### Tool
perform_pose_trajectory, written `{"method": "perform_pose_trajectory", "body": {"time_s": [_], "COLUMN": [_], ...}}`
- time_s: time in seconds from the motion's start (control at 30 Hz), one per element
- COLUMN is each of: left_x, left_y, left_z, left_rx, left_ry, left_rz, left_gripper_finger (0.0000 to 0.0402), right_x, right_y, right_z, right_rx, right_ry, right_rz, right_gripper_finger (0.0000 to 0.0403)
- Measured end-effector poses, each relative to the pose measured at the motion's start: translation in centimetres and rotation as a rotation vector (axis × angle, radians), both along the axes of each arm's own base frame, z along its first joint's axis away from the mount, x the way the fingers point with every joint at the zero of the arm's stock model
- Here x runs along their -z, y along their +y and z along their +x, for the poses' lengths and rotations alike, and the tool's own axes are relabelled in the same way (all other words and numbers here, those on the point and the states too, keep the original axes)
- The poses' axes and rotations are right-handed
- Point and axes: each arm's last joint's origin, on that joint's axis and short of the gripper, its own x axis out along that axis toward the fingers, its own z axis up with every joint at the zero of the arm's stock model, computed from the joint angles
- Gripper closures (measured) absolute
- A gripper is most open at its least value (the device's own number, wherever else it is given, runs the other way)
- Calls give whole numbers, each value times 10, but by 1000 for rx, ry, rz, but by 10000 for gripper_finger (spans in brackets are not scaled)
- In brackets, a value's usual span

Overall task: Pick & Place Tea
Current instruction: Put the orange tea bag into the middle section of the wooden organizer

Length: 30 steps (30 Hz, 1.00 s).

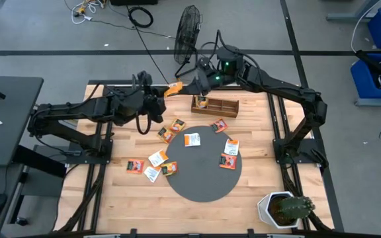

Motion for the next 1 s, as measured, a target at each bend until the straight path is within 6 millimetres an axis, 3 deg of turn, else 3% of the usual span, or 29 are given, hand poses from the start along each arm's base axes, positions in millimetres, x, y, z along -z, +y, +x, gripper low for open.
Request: {"method": "perform_pose_trajectory", "body": {"time_s": [0.3, 0.5, 0.77, 1.0], "left_x": [20, 26, 27, 27], "left_y": [7, 15, 15, 12], "left_z": [-4, -7, -7, -7], "left_rx": [79, 90, 114, 200], "left_ry": [-104, -152, -153, -106], "left_rz": [-550, -890, -964, -1004], "left_gripper_finger": [397, 398, 398, 398], "right_x": [-10, -12, 9, -11], "right_y": [-4, 15, 39, 53], "right_z": [-13, -10, 3, 3], "right_rx": [-99, -137, -65, -95], "right_ry": [-130, -231, -81, -18], "right_rz": [-247, -547, -882, -1059], "right_gripper_finger": [300, 251, 218, 220]}}
